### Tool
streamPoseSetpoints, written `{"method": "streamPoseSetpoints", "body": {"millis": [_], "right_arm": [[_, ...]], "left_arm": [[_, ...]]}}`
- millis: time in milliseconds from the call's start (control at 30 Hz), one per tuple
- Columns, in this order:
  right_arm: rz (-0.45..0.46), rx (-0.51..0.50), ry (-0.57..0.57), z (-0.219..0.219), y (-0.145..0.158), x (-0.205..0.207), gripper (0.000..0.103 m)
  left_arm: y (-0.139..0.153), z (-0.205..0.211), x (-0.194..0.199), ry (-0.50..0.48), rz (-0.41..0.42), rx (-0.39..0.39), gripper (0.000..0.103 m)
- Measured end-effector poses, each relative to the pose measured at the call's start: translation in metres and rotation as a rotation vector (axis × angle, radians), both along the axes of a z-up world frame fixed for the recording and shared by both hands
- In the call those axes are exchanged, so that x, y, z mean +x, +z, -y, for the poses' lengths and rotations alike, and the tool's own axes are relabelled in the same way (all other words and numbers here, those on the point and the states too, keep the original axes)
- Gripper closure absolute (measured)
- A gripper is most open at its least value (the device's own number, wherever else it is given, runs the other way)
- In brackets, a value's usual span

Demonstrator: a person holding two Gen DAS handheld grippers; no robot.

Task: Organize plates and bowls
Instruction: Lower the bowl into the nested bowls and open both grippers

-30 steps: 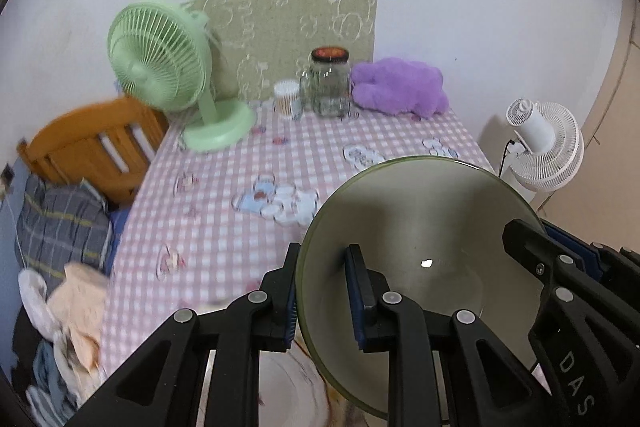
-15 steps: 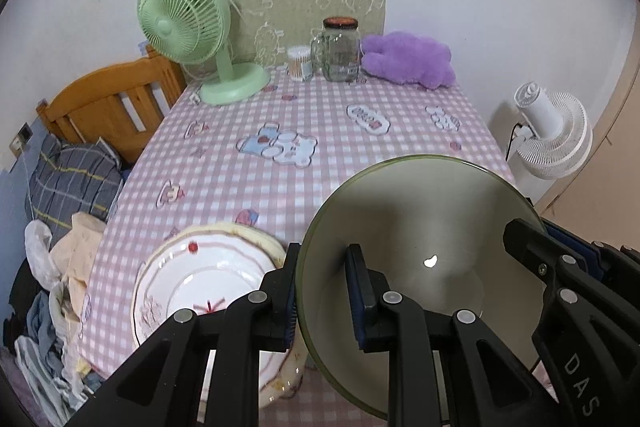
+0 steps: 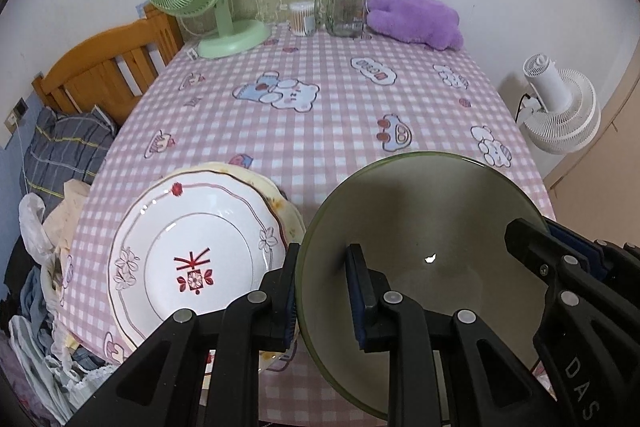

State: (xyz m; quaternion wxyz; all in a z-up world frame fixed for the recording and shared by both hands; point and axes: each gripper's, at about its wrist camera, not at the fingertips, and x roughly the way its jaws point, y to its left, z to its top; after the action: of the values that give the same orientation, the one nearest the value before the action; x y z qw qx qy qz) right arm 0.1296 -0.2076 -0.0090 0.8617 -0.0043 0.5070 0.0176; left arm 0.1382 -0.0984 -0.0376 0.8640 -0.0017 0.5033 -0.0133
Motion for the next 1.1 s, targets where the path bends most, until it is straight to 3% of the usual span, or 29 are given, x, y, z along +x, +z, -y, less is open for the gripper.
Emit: {"method": "streamPoseSetpoints", "body": {"millis": [633,900,1100], "right_arm": [[-0.096,-0.042,-0.065,0.002,-0.028,0.015,0.086],[-0.100,-0.057,-0.116,0.001,-0.032,0.019,0.085],[-0.102,-0.060,-0.149,-0.001,-0.034,0.018,0.078]], "left_arm": [[-0.031,0.007,0.022,-0.063,-0.092,-0.005,0.082],[-0.033,0.011,0.026,-0.114,-0.080,0.007,0.082],[-0.031,0.000,0.029,-0.161,-0.097,-0.021,0.069]]}}
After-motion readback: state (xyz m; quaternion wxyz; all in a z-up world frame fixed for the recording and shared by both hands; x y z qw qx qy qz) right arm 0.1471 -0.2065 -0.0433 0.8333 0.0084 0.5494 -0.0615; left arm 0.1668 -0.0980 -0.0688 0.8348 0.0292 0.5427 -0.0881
